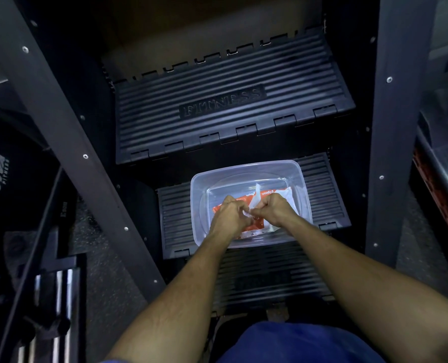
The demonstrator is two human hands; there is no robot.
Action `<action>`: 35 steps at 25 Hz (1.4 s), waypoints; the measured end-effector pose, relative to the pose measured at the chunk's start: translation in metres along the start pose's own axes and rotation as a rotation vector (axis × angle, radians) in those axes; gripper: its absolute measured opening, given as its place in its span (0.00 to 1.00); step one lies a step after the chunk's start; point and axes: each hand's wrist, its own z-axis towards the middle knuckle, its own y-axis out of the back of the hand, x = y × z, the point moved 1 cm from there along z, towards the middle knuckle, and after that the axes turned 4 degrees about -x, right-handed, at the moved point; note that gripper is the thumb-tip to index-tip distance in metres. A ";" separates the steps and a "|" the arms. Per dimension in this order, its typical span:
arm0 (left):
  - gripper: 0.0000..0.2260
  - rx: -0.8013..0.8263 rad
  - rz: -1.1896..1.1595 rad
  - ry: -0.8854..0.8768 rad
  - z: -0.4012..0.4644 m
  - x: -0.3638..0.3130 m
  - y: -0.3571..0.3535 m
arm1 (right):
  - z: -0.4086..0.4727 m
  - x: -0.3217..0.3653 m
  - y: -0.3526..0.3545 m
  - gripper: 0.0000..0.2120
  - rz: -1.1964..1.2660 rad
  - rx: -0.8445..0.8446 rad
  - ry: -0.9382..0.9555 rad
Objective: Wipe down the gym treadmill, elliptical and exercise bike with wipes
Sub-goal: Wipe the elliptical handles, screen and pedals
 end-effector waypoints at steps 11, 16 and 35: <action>0.04 -0.010 -0.125 -0.119 0.004 0.005 -0.006 | -0.009 -0.005 0.017 0.05 0.201 0.019 -0.007; 0.03 0.038 -0.324 -0.008 0.003 0.004 -0.008 | -0.012 0.000 0.021 0.05 0.214 0.059 -0.005; 0.08 0.011 -0.265 0.121 -0.010 0.007 0.017 | -0.006 0.006 0.014 0.05 -0.312 -0.057 0.023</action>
